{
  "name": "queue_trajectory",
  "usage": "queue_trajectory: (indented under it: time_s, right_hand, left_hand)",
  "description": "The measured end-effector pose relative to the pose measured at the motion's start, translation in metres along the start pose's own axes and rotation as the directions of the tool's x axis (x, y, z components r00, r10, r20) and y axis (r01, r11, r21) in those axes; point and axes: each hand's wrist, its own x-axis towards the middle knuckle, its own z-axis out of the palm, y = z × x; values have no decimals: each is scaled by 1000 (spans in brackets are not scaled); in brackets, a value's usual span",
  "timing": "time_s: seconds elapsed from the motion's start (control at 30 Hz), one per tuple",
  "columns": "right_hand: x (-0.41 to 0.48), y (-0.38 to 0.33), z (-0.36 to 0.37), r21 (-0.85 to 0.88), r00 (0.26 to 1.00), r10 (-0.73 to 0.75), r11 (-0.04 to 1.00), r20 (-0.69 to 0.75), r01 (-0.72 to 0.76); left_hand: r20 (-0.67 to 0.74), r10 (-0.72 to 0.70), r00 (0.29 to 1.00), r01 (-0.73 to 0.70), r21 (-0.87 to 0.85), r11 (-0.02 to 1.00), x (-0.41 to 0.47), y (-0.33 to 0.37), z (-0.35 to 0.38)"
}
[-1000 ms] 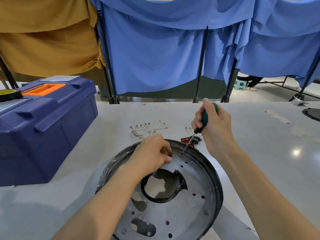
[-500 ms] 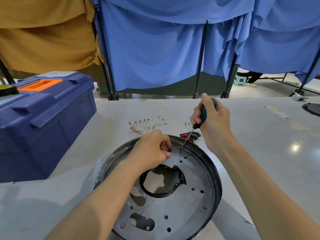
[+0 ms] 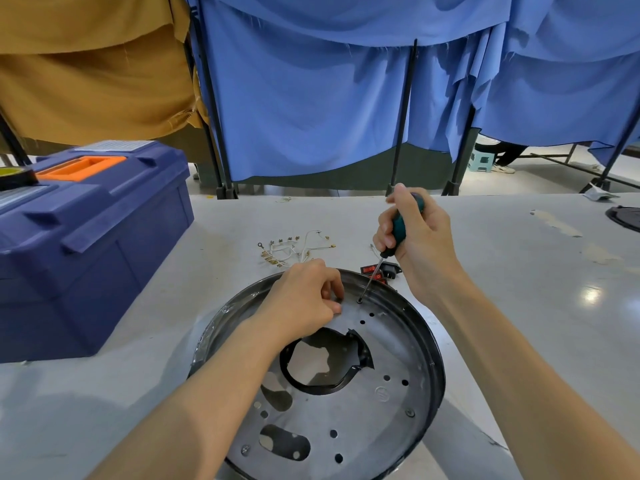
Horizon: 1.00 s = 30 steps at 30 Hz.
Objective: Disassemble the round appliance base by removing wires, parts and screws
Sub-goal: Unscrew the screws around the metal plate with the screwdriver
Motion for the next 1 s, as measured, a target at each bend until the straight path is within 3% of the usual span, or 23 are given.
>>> queue_trajectory:
  time_s: [0.27,0.33,0.43,0.57,0.73,1.0]
  right_hand:
    - [3,-10,7,-362,995,-83,927,58,98]
    - [0,-13,10,-362,989,-113,922,93,139]
    - [0,-17,15,-367,979,-144,911,145,189]
    - [5,-17,18,-373,972,-162,903,168,215]
    - [5,-18,13,-282,972,-125,942,200,180]
    - [8,-19,15,-344,954,-137,911,266,227]
  left_hand:
    - [8,-24,1000,23,30,999,1,3,-2]
    - [10,-48,999,49,-58,997,2,6,-2]
    - [-21,-76,997,65,-322,944,6,15,-8]
    - [-96,-69,993,-15,-679,734,18,30,-24]
    - [-90,-26,996,-55,-788,613,27,36,-30]
    - [-191,-111,975,-79,-770,634,25,42,-11]
